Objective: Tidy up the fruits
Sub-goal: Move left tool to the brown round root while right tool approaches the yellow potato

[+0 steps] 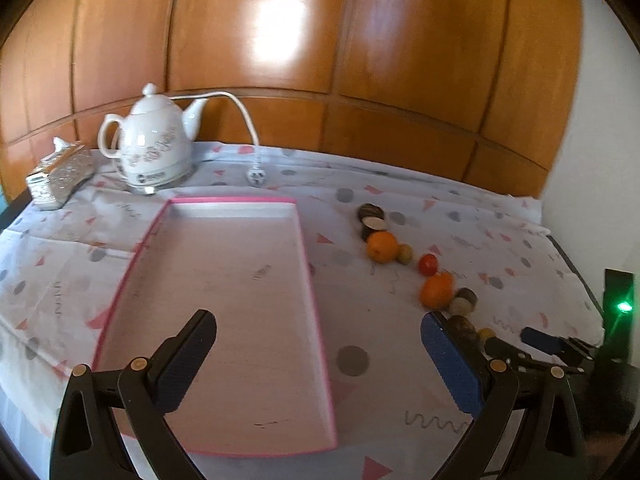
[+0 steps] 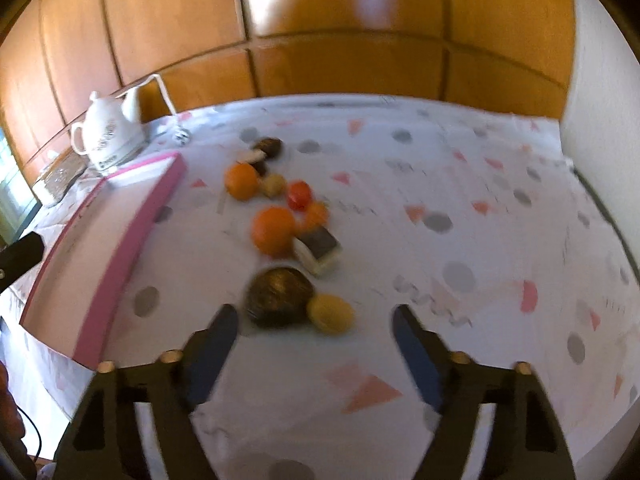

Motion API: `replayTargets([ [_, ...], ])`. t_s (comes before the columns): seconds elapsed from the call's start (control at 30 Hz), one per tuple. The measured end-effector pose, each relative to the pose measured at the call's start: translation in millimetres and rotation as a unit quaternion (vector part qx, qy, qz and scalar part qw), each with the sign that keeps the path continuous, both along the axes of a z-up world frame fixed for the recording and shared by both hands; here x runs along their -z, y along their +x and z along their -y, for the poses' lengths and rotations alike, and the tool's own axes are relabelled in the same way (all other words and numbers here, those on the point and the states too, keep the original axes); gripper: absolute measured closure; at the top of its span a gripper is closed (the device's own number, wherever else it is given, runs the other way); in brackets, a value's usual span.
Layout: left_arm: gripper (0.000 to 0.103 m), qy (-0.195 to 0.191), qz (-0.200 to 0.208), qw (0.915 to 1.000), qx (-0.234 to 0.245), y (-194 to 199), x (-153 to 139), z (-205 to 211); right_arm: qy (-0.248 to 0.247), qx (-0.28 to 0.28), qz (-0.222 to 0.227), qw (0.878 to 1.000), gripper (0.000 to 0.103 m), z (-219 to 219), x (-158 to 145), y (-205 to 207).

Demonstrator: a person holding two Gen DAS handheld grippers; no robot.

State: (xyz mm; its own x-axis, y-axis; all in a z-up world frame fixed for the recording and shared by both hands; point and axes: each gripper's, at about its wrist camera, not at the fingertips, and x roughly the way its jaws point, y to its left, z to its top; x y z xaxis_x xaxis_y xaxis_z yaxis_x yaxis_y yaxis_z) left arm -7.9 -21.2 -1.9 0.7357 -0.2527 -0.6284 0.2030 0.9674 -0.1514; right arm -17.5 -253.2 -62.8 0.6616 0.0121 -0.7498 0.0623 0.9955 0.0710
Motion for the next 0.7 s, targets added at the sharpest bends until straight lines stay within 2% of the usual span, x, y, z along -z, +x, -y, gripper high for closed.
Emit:
replayTargets([
  [0.1, 0.000, 0.004, -0.008, 0.9999, 0.012, 1.3, 3.0, 6.7, 0.013, 0.009, -0.010, 1.000, 0.050, 15.5, 8.3, -0.5],
  [0.2, 0.000, 0.007, -0.020, 0.9996, 0.017, 4.9, 8.2, 10.2, 0.023, 0.009, -0.014, 1.000, 0.051, 22.7, 13.2, 2.4],
  [0.3, 0.000, 0.011, -0.034, 0.9991, 0.021, 9.1, 13.6, 12.9, 0.031, -0.020, -0.016, 0.999, 0.053, 19.4, 13.7, 7.2],
  [0.4, 0.000, 0.018, -0.042, 0.9985, 0.031, 12.0, 17.6, 17.7, 0.001, -0.041, -0.014, 0.999, 0.054, 9.3, 14.7, 11.5],
  [0.47, 0.001, 0.023, -0.045, 0.9979, 0.042, 14.8, 18.9, 22.1, 0.000, -0.051, -0.020, 0.998, 0.058, 8.7, 18.7, 15.0],
  [0.53, 0.001, 0.022, -0.047, 0.9970, 0.057, 17.0, 20.0, 27.1, -0.010, -0.057, -0.024, 0.998, 0.069, 8.2, 22.0, 18.1],
  [0.6, 0.002, 0.023, -0.050, 0.9954, 0.078, 19.5, 21.3, 34.8, -0.015, -0.058, -0.024, 0.998, 0.075, 9.7, 24.8, 19.0],
  [0.7, 0.010, 0.016, -0.061, 0.9924, 0.105, 25.0, 24.9, 47.2, -0.011, -0.055, -0.019, 0.998, 0.075, 15.8, 25.1, 18.7],
])
